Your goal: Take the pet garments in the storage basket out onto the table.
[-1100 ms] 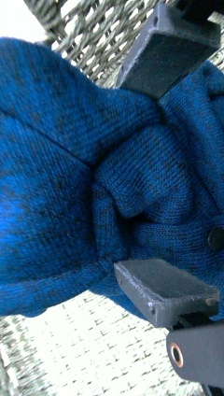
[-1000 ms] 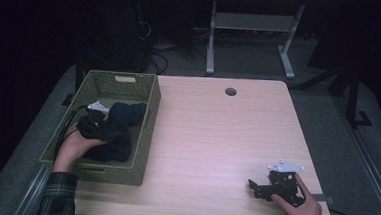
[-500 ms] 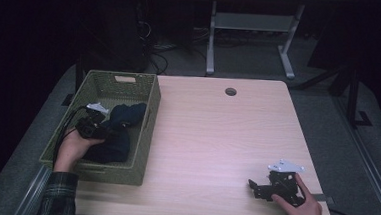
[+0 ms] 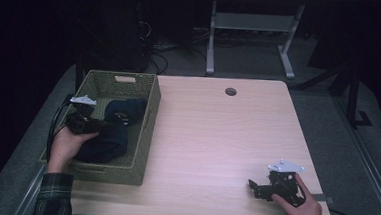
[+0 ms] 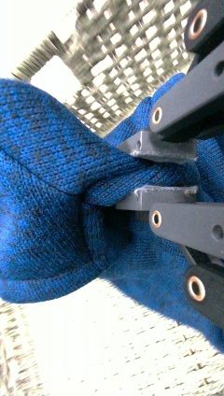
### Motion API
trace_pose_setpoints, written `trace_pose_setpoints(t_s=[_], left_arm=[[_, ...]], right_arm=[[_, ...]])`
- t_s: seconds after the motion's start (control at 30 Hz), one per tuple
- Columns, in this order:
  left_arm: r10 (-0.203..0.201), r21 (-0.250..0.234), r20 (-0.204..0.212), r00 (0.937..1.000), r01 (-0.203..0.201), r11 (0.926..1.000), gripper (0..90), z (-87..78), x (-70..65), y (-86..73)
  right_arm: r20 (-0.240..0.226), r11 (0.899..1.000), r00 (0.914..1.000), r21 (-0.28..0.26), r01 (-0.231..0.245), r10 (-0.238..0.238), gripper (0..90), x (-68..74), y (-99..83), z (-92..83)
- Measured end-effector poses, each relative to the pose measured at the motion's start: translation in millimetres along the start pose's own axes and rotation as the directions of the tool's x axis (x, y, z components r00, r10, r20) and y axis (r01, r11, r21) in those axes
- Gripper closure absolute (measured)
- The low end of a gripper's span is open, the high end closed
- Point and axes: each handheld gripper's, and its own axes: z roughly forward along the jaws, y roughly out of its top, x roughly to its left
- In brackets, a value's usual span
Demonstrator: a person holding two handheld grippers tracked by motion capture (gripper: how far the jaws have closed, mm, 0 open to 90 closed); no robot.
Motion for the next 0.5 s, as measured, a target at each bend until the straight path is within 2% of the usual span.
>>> trace_pose_setpoints(t_s=[0.3,0.5], left_arm=[[-0.013,-0.094,-0.018,0.9998,0.011,0.9955,79.4,-17.3,-7.6,11.1],[-0.001,-0.161,-0.029,0.9996,-0.004,0.9869,79.6,-35.4,-14.1,21.7]], right_arm=[[0.000,1.000,1.0000,0.000,0.000,0.000,0.4,0.0,0.0,0.0],[-0.001,1.000,1.0000,0.001,0.000,0.000,0.4,-0.1,0.1,0.0]])
